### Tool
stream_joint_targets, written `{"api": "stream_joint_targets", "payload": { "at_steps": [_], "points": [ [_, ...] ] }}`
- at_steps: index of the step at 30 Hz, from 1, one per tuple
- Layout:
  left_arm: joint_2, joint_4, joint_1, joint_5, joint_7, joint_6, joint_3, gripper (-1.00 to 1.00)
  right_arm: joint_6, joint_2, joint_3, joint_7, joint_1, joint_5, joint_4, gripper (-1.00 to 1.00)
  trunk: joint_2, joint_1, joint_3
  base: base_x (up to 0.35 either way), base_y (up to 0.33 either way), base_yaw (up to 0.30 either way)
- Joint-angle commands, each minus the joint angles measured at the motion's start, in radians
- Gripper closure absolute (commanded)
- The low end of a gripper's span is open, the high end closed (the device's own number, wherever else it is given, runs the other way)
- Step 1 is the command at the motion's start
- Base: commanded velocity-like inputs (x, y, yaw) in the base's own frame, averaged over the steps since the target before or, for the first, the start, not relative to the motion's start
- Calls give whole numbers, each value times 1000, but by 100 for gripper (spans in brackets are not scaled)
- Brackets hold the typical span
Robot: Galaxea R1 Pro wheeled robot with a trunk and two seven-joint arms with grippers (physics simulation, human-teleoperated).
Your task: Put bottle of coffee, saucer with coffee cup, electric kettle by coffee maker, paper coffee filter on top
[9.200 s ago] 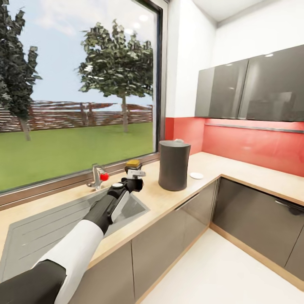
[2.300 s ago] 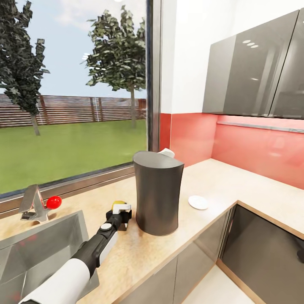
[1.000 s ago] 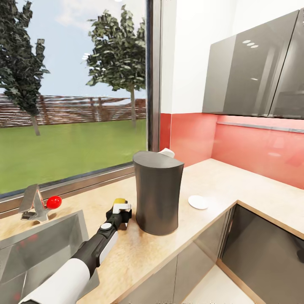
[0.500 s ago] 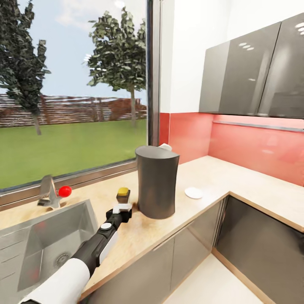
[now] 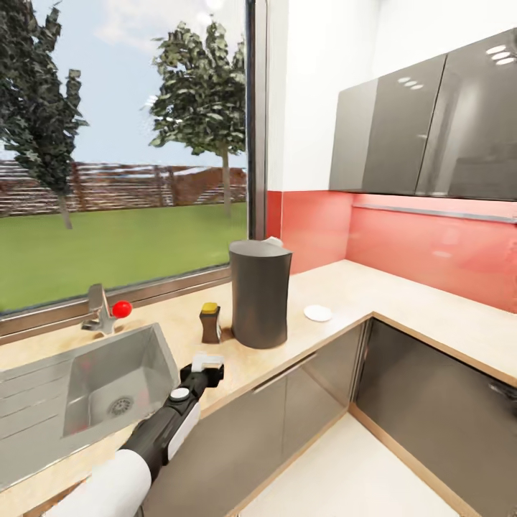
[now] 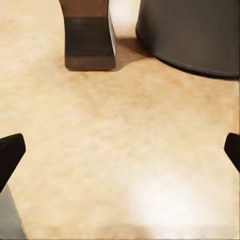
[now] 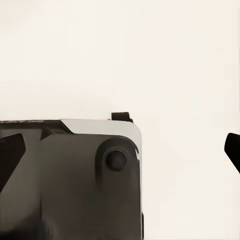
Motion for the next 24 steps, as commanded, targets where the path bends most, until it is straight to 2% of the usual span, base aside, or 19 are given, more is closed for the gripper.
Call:
{"api": "stream_joint_targets", "payload": {
  "at_steps": [1,6,13,15,17,19,24],
  "points": [
    [0,-4,12,9,9,-10,-6,-100,-4,0,-8,-1,-1,8,1,-100,-2,0,-2,-313,-155,0],
    [-7,-12,109,7,7,-154,-8,-100,-4,1,-8,-1,-1,8,1,-100,-2,0,-2,-180,-96,0],
    [-20,-15,213,0,0,-226,-9,-100,-5,1,-8,-1,-1,8,0,-100,-2,0,-2,-20,-11,0],
    [-21,-15,252,-1,-1,-285,-14,-100,-6,1,-8,-1,-1,8,0,-100,-2,0,-2,-3,-2,0],
    [-21,-15,279,-1,-2,-324,-32,-100,-6,1,-7,-1,-1,8,-1,-100,-2,0,-2,-1,-1,0],
    [-21,-15,310,-1,-1,-355,-81,-100,-7,1,-8,-1,-1,7,-1,-100,-2,0,-2,0,0,0],
    [-21,-13,364,0,0,-369,-118,-100,-7,1,-8,0,-1,8,-1,-100,-2,0,-2,0,0,0]
  ]
}}
